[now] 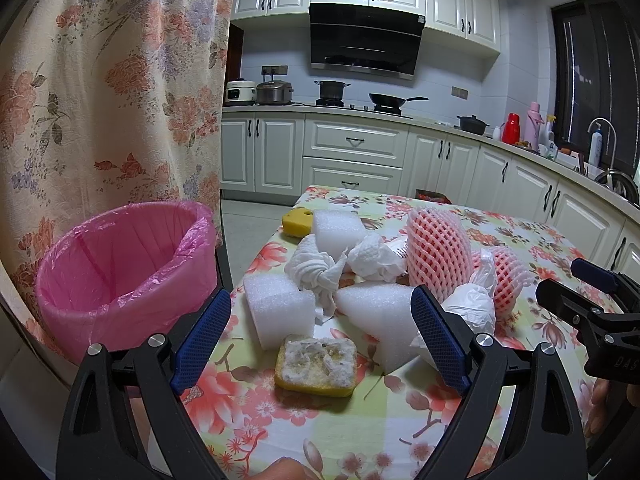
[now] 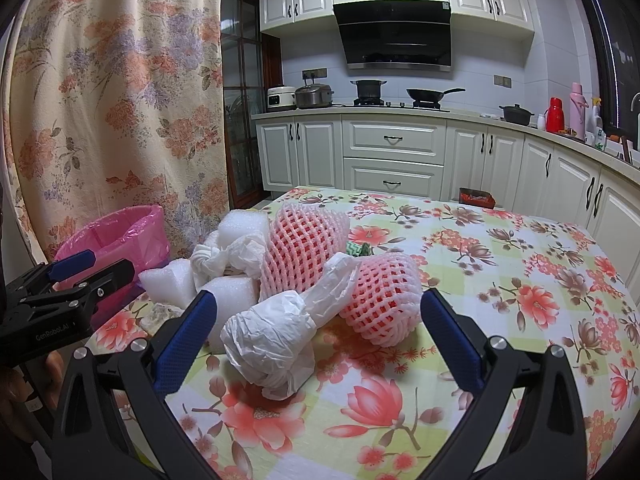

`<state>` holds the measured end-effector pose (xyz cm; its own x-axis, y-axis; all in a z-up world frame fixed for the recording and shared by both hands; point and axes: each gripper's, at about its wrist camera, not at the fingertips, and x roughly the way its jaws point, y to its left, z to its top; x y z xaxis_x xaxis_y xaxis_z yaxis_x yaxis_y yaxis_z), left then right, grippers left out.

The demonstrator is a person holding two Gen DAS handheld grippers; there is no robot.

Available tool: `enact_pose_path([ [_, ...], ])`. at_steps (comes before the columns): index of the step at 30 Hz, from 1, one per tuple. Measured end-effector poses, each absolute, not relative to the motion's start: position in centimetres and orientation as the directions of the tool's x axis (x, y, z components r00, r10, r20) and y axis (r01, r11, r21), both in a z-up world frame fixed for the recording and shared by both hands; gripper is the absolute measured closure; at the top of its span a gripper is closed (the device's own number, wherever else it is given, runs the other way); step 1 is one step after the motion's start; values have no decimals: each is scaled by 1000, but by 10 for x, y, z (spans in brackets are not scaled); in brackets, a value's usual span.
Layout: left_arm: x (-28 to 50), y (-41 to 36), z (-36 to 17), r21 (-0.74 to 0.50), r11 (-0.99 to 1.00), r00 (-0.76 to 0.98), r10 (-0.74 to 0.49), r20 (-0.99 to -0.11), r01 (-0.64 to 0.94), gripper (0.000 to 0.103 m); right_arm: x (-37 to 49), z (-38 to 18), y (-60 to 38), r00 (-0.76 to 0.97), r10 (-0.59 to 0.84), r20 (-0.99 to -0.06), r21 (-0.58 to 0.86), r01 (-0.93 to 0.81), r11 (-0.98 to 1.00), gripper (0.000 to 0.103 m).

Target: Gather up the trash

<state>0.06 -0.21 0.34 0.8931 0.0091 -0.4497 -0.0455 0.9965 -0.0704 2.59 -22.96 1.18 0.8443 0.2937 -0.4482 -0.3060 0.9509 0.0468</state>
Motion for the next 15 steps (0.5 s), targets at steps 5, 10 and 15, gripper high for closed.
enact_pose_path([
  [5,1,-3,5,-70,997,893,8,-450,-45,17,26,11,-230,845,293,-447,48,-304,951,4],
  [10,1,-3,5,-70,997,893,9,-451,-45,17,26,13,-231,845,293,-447,49,-304,951,4],
  [15,1,-3,5,-69,997,893,9,-450,-45,17,26,14,-231,845,293,-446,50,-304,951,4],
])
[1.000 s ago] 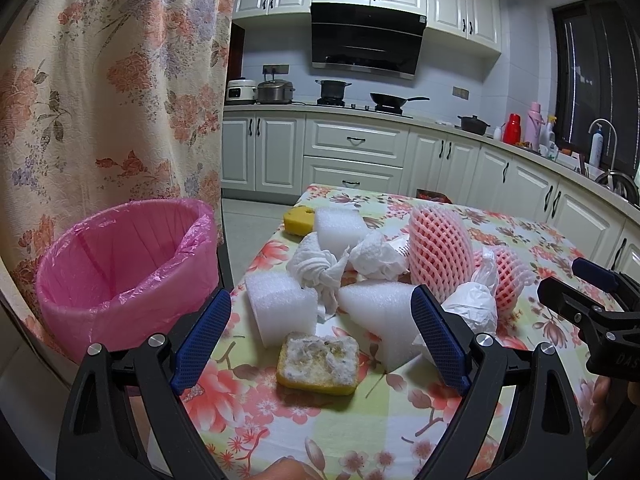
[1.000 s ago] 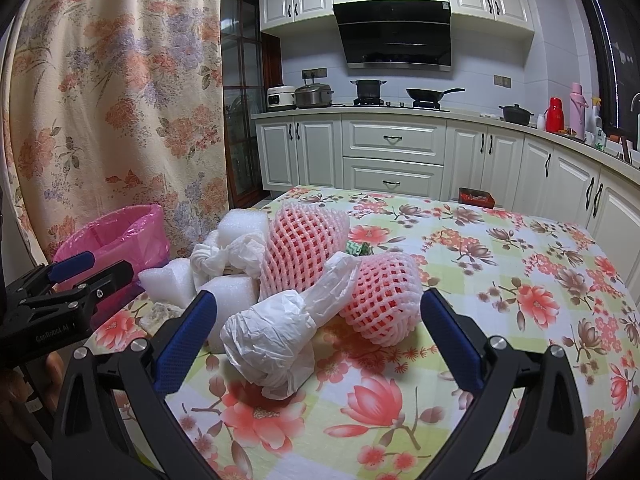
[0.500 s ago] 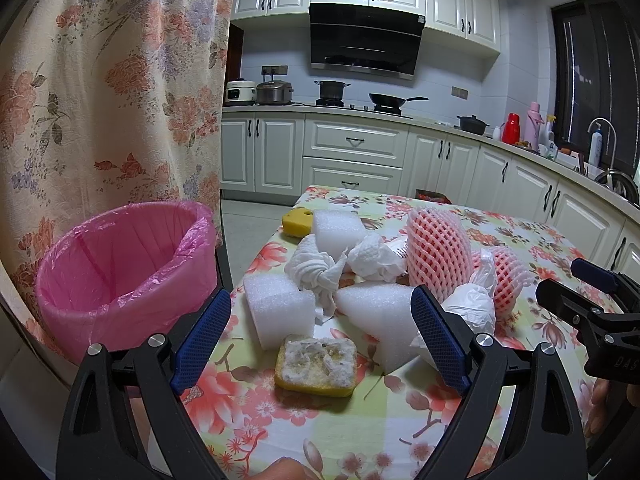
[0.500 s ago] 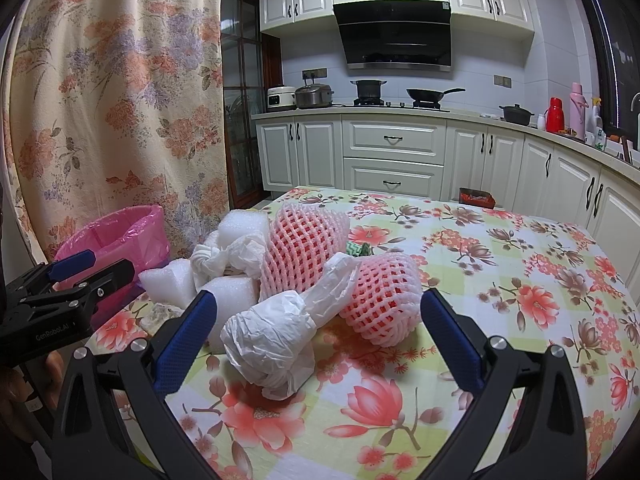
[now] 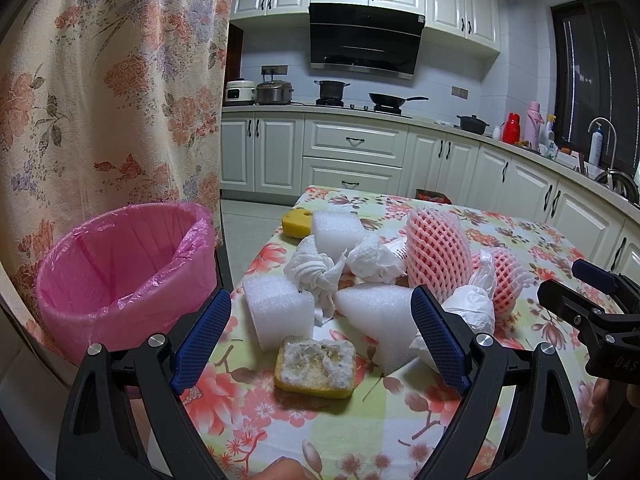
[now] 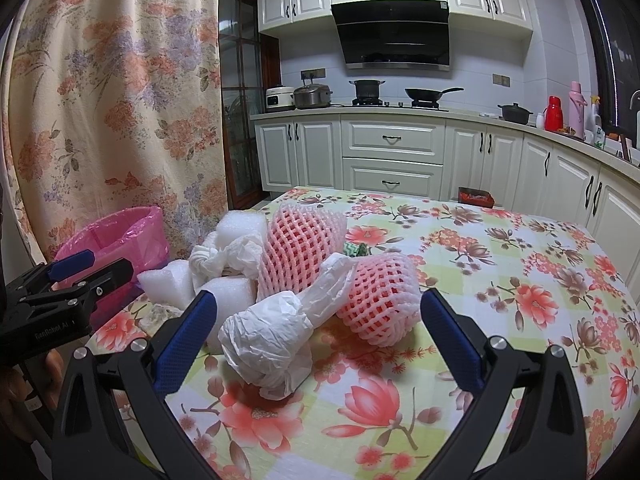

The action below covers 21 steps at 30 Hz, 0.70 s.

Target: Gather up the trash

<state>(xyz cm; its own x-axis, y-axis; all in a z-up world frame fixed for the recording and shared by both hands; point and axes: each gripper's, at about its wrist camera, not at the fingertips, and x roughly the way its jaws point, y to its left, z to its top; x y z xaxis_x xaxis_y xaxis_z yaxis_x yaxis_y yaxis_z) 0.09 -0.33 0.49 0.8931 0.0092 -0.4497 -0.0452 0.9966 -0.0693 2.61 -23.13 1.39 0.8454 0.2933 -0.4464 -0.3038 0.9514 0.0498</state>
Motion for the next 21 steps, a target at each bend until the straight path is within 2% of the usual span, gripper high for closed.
enact_pose_path([
  [21,3,-3,5,-66,997,890,11,-456,-47,17,27,14,-234,841,293,-454,53,-303,951,4],
])
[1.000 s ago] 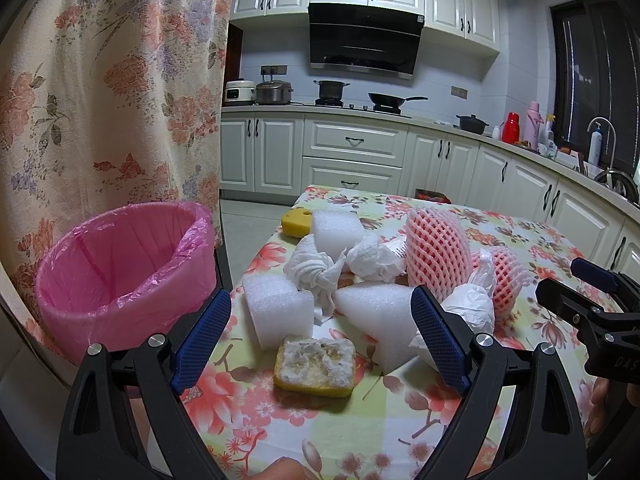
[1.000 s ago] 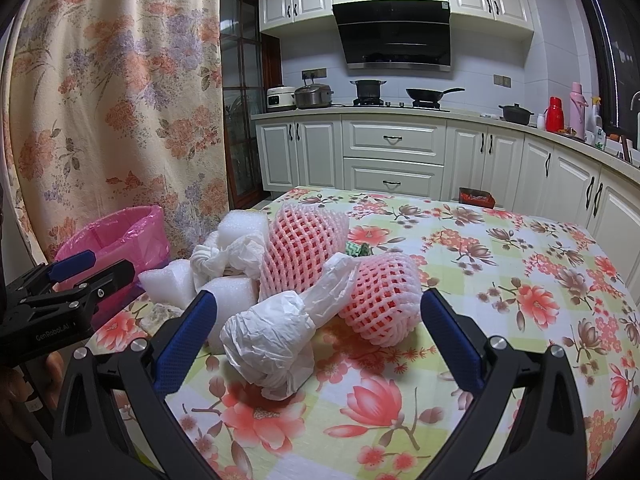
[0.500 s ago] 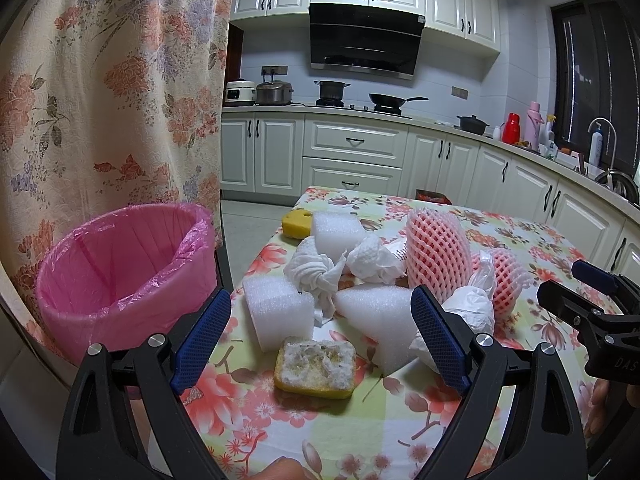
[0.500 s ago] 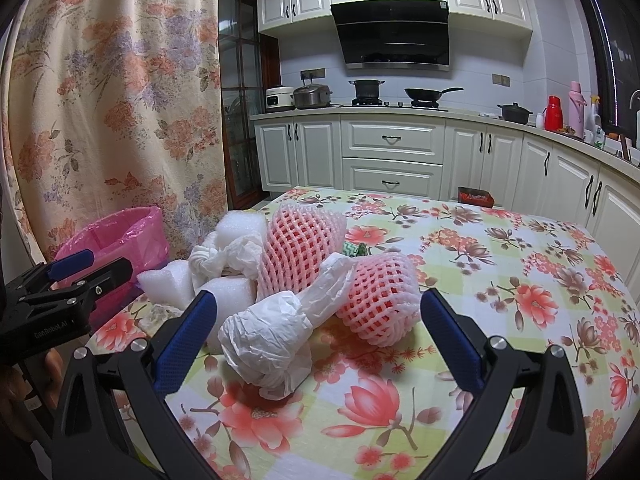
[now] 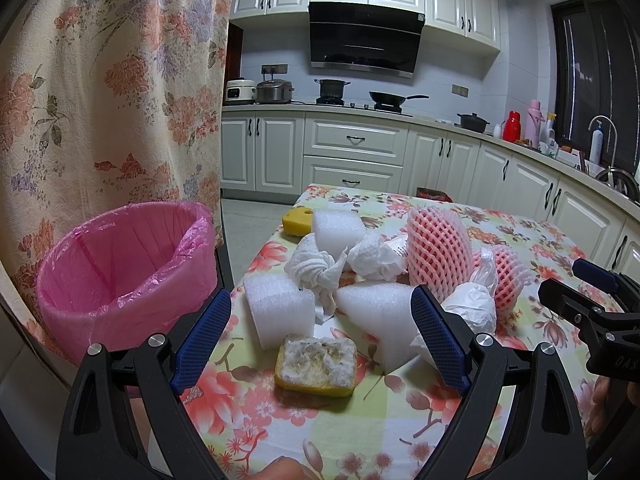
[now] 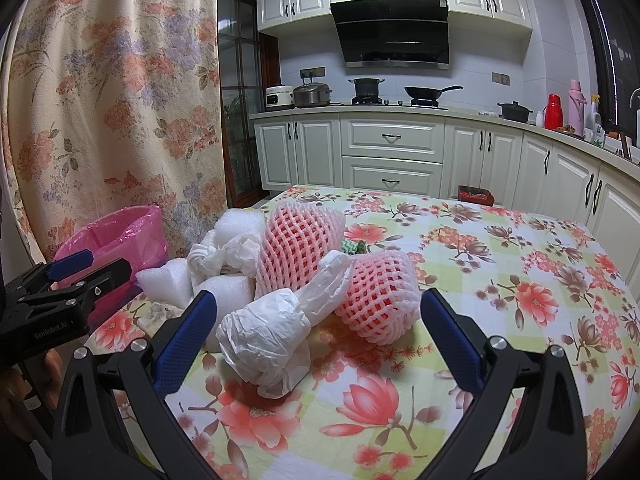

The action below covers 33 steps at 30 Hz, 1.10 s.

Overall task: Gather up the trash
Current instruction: 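Grasp the yellow sponge with the left tool while the right tool grasps a pink foam net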

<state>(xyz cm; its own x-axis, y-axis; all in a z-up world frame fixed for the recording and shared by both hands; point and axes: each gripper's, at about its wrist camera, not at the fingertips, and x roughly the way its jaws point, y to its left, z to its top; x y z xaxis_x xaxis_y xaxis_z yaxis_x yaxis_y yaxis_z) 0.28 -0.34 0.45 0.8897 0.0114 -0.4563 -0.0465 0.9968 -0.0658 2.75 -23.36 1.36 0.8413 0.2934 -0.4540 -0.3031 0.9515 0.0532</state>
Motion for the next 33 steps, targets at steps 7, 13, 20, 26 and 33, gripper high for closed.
enact_pose_path([
  [7,11,-2,-7,-54,997,870,18,-493,-51,17,36,6,-244,829,257,-497,42,-273,961,4],
  [13,24,6,-23,-59,996,828,26,-560,-71,17,54,-4,-252,802,233,-550,44,-252,967,5],
  [20,46,21,-51,-80,990,730,30,-682,-116,17,83,-12,-261,768,211,-605,39,-236,971,5],
  [26,60,17,-63,-97,991,684,-9,-729,-89,34,107,-19,-266,733,195,-652,28,-234,972,5],
  [33,65,8,-58,-101,994,676,-51,-735,-34,73,128,-30,-265,692,202,-693,27,-256,966,6],
])
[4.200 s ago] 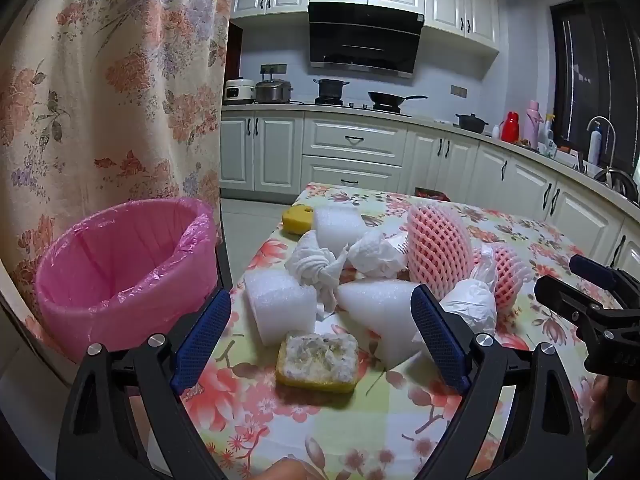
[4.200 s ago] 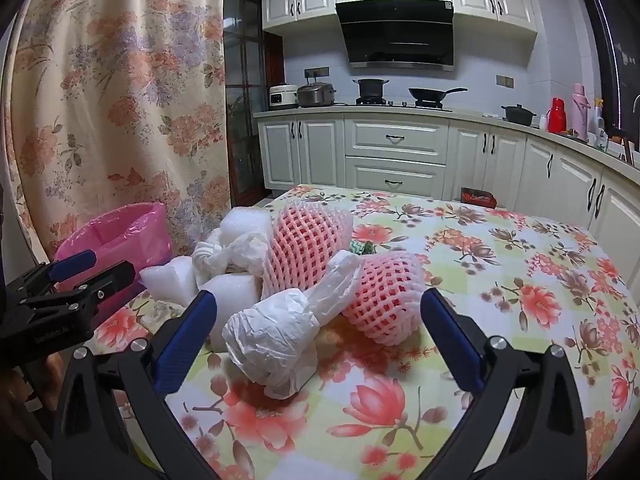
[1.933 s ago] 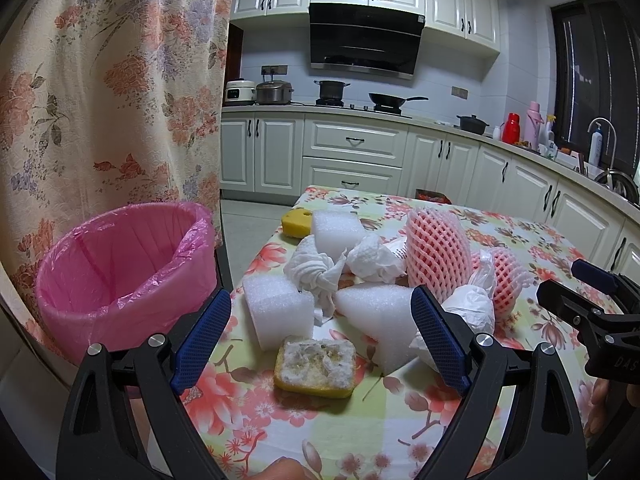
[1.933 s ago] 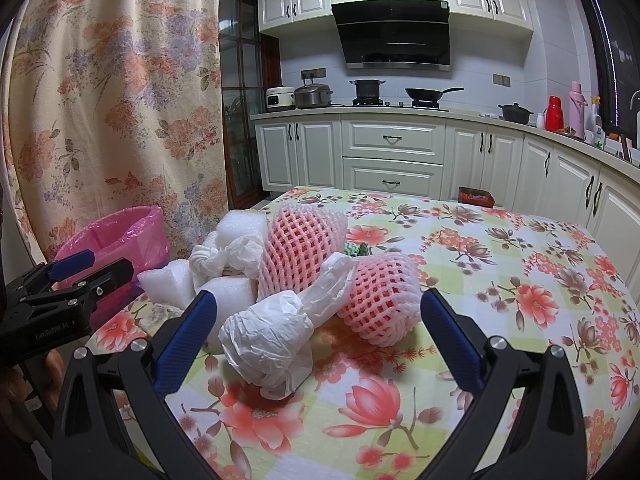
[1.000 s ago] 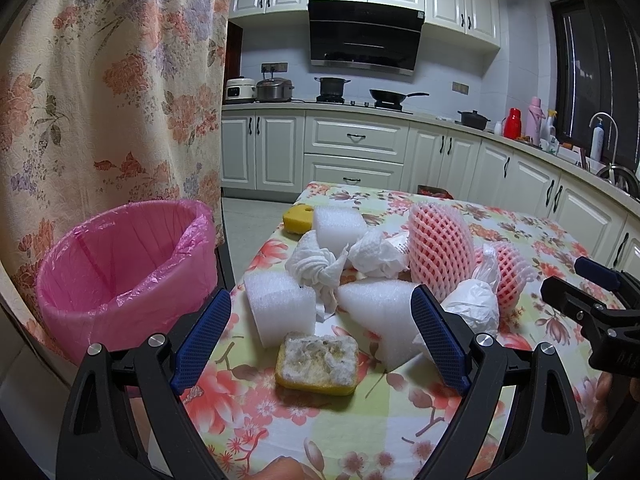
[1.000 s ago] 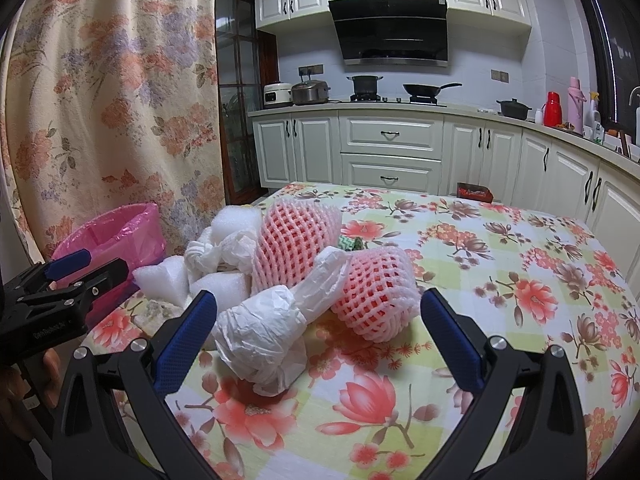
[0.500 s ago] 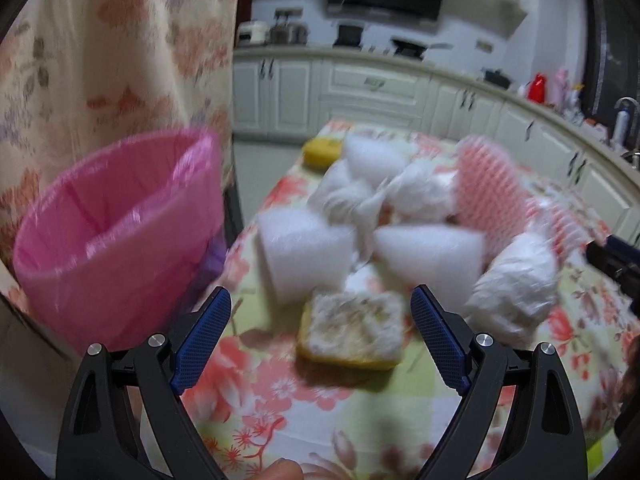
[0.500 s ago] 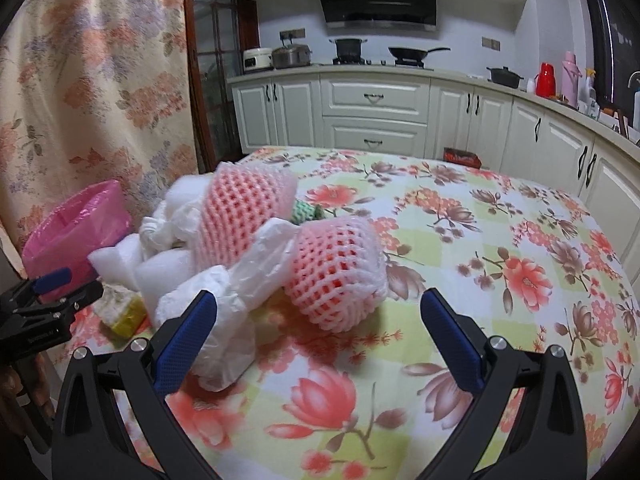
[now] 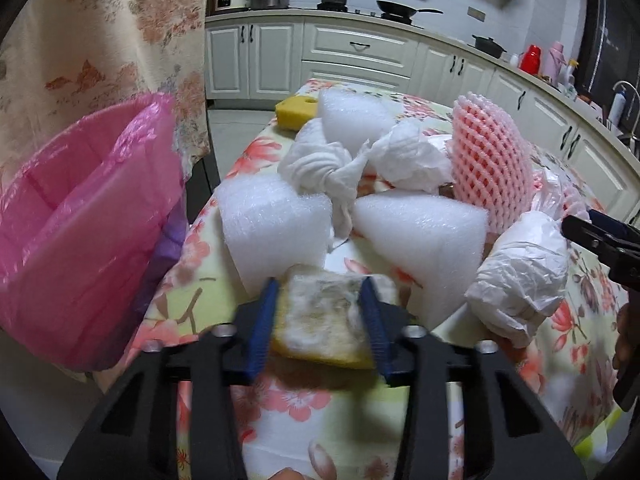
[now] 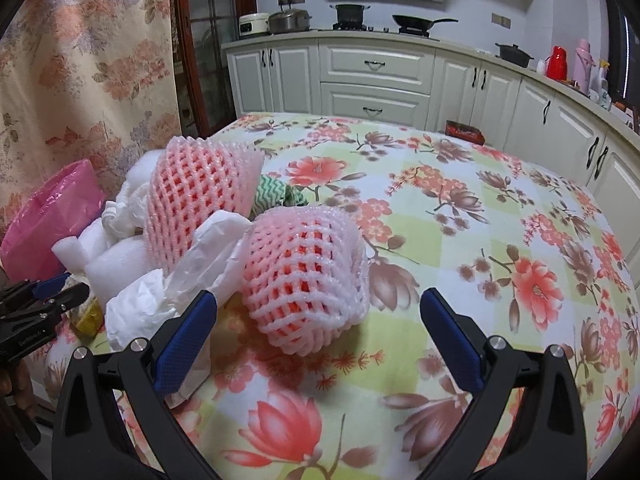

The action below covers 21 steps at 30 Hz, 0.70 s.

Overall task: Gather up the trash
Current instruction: 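Grasp the yellow sponge with the left tool while the right tool grasps a pink foam net, then carry the sponge and pink net to the pink wastebasket and release both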

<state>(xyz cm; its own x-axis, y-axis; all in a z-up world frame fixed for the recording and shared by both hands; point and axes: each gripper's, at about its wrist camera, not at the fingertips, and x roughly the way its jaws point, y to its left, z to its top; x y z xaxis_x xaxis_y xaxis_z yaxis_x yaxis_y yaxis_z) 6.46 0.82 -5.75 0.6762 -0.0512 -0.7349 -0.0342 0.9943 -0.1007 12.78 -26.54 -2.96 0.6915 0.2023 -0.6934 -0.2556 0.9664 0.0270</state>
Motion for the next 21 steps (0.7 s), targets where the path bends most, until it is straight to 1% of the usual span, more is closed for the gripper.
enact_pose_path([
  [1,66,8,-57,-111,993,676,-63,-735,-29,76,130,-31,-265,688,201,-697,25,-256,966,11],
  [3,66,7,-53,-118,993,678,-74,-732,-19,78,135,-34,-265,674,205,-709,31,-262,965,21],
  [5,66,6,-49,-132,991,682,-89,-726,-11,79,140,-39,-266,658,206,-725,31,-268,963,39],
  [9,65,3,-40,-137,991,695,-100,-712,3,79,144,-44,-264,640,218,-737,33,-288,957,59],
  [10,65,2,-37,-138,990,699,-101,-708,4,79,143,-44,-265,641,220,-736,32,-291,956,68],
  [11,67,2,-35,-139,990,701,-103,-706,6,79,141,-42,-265,644,223,-732,31,-295,955,75],
  [13,67,2,-29,-142,990,707,-108,-699,12,79,139,-39,-266,653,221,-725,26,-295,955,80],
  [21,66,4,-10,-147,989,736,-108,-668,11,80,127,-20,-280,691,216,-690,26,-274,961,86],
])
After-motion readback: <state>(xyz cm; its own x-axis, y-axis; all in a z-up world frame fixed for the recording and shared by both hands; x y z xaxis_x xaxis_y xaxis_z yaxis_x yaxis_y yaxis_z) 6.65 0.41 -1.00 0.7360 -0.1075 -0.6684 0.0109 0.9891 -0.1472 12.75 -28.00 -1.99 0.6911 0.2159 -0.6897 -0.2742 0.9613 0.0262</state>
